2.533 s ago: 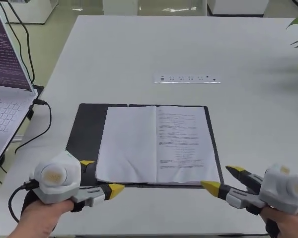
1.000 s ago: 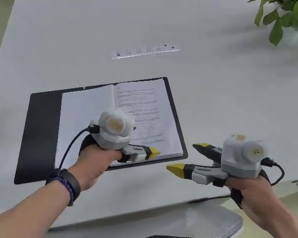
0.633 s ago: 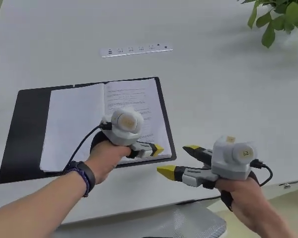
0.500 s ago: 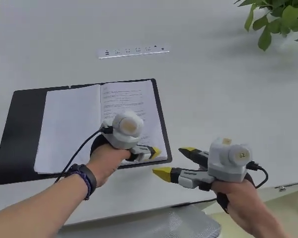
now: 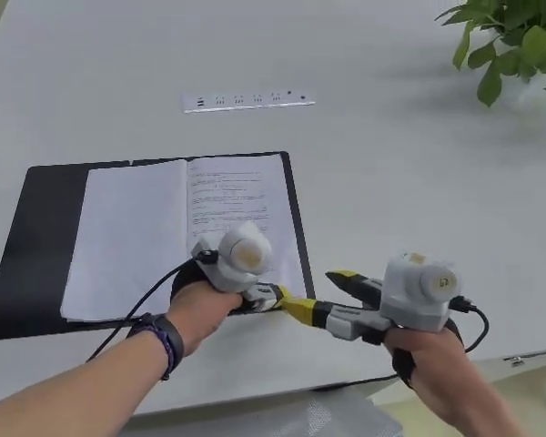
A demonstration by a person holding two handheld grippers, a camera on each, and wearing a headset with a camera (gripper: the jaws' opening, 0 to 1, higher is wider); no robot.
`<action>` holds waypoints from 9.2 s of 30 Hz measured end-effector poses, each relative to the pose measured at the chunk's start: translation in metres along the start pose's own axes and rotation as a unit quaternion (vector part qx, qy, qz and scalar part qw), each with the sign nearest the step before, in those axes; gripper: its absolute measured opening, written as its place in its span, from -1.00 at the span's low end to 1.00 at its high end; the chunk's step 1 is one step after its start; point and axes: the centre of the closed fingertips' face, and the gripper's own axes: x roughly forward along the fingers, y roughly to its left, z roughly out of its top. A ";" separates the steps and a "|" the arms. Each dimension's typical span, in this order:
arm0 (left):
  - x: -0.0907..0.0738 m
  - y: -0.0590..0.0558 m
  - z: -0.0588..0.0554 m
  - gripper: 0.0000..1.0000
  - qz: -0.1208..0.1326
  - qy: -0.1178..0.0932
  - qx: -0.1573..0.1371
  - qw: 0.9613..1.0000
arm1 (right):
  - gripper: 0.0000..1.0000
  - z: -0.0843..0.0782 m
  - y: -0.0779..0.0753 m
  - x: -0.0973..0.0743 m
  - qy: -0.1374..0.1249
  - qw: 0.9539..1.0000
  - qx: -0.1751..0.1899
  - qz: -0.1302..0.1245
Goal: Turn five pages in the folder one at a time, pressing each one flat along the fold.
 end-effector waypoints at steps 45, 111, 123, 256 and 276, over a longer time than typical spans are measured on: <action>-0.070 0.022 -0.013 0.12 0.016 -0.069 -0.115 0.991 | -1.00 0.041 -0.001 0.065 -0.073 0.985 0.146 0.055; -0.266 0.127 -0.135 0.30 0.144 -0.125 -0.176 0.966 | -1.00 0.083 0.157 0.167 -0.073 0.981 0.108 0.144; -0.278 0.127 -0.147 0.34 0.149 -0.130 -0.191 0.962 | -1.00 0.071 0.183 0.191 -0.048 0.980 0.109 0.160; -0.199 0.122 -0.201 -1.00 0.127 -0.028 -0.337 0.933 | -0.71 0.022 0.091 0.190 0.019 0.993 0.093 0.068; -0.194 0.125 -0.202 -1.00 0.131 -0.014 -0.341 0.931 | -1.00 0.047 0.044 0.230 -0.015 0.993 0.114 0.020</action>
